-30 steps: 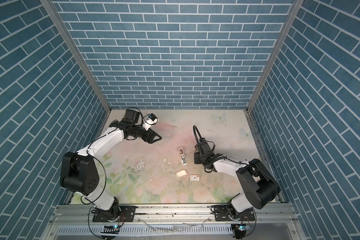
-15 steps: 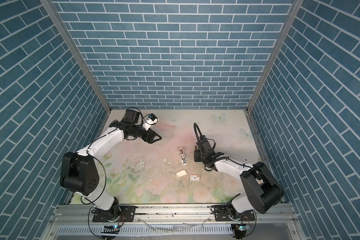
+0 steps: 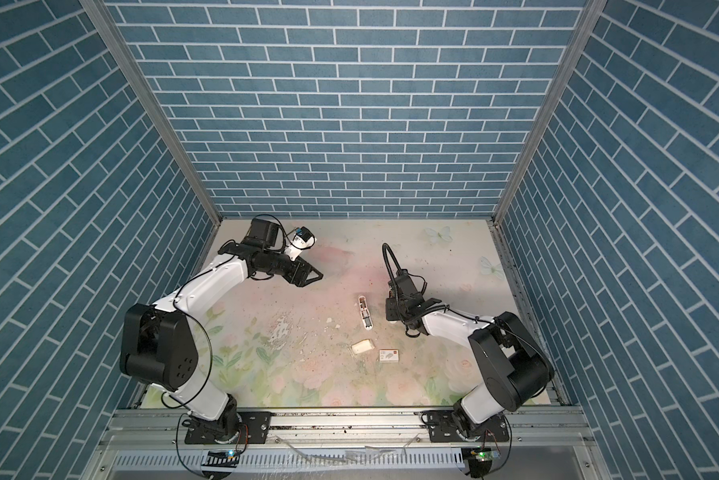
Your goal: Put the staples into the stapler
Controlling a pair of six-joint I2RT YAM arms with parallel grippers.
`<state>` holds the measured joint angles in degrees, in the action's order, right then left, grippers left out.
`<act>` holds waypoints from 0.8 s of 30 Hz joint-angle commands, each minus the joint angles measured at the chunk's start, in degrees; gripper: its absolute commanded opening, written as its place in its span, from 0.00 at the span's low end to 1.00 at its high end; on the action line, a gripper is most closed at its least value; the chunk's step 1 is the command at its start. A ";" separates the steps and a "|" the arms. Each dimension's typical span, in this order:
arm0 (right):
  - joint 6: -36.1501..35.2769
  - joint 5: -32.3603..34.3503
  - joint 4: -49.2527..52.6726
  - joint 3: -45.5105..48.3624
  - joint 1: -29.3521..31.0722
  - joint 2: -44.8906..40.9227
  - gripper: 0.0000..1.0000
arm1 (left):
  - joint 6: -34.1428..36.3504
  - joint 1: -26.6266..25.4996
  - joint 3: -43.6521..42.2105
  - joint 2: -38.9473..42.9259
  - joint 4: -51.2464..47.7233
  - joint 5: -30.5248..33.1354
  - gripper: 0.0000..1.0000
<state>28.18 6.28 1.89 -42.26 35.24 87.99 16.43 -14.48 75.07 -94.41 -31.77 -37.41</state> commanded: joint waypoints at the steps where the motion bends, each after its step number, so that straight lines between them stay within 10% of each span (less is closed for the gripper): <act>1: -1.02 1.01 1.28 0.15 -0.18 -0.09 0.16 | -0.12 0.42 -0.80 0.66 0.31 -0.74 0.82; 24: -2.06 0.66 2.02 -0.47 -0.22 1.17 0.17 | -0.11 0.42 -0.71 0.68 0.39 -0.76 0.82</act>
<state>27.99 6.24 2.22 -42.26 35.22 88.75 16.32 -14.48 75.07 -94.41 -31.75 -37.56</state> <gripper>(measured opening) 0.170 0.820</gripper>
